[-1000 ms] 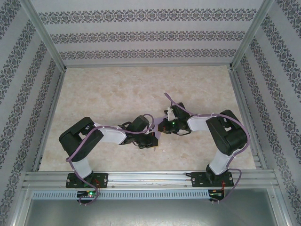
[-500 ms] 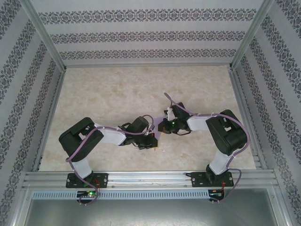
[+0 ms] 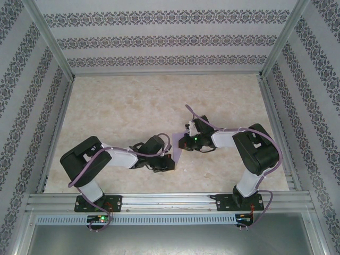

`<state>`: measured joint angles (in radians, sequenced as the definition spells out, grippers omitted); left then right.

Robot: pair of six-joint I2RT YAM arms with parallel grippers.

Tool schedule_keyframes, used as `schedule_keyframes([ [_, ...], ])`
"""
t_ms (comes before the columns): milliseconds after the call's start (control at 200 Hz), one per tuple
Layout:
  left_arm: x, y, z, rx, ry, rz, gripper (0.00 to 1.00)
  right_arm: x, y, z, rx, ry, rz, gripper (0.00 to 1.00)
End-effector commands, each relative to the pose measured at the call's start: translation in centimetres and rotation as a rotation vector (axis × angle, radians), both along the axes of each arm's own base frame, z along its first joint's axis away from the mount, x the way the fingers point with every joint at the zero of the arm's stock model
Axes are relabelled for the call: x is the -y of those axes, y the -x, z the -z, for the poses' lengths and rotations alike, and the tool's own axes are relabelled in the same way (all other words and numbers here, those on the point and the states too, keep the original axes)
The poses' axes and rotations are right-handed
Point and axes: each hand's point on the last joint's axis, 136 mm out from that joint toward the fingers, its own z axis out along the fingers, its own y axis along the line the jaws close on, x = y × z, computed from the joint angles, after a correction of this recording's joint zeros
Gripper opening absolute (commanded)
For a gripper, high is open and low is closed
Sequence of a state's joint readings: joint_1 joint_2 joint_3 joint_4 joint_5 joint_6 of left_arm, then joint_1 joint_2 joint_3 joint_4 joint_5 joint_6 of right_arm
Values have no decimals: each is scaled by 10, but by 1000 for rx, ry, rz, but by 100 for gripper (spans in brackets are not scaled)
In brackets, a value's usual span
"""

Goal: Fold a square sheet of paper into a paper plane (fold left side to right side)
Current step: Fold the wing for the fifth time at the center of the table.

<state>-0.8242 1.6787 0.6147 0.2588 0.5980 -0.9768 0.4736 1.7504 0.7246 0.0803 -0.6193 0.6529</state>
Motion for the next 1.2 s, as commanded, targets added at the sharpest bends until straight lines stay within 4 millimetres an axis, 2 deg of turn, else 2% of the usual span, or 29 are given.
schedule_keyframes([
  [0, -10, 19, 9, -40, -41, 14, 4, 43, 32, 65, -128, 261, 34, 0],
  [150, -13, 22, 1, -20, -5, 3, 4, 43, 32, 63, -124, 260, 34, 0],
  [305, -12, 15, -24, 37, 13, 1, 4, 40, 30, 60, -122, 239, 34, 0],
  [445, -4, 1, -45, 80, 47, 1, 4, 38, 29, 58, -118, 234, 35, 0],
  [570, 8, -17, -53, 101, 68, 15, 4, 38, 29, 57, -117, 230, 35, 0],
  [705, 19, -32, -46, 105, 62, 34, 4, 37, 29, 56, -113, 223, 35, 0],
  [864, 16, -42, -25, 85, 11, 38, 4, 33, 27, 52, -111, 201, 31, 0],
  [1039, 6, -36, 0, 44, -49, 32, 3, 27, 24, 43, -94, 174, 21, 0],
  [1194, -6, -26, 16, 14, -80, 13, 2, 18, 15, 23, -55, 129, 8, 0],
])
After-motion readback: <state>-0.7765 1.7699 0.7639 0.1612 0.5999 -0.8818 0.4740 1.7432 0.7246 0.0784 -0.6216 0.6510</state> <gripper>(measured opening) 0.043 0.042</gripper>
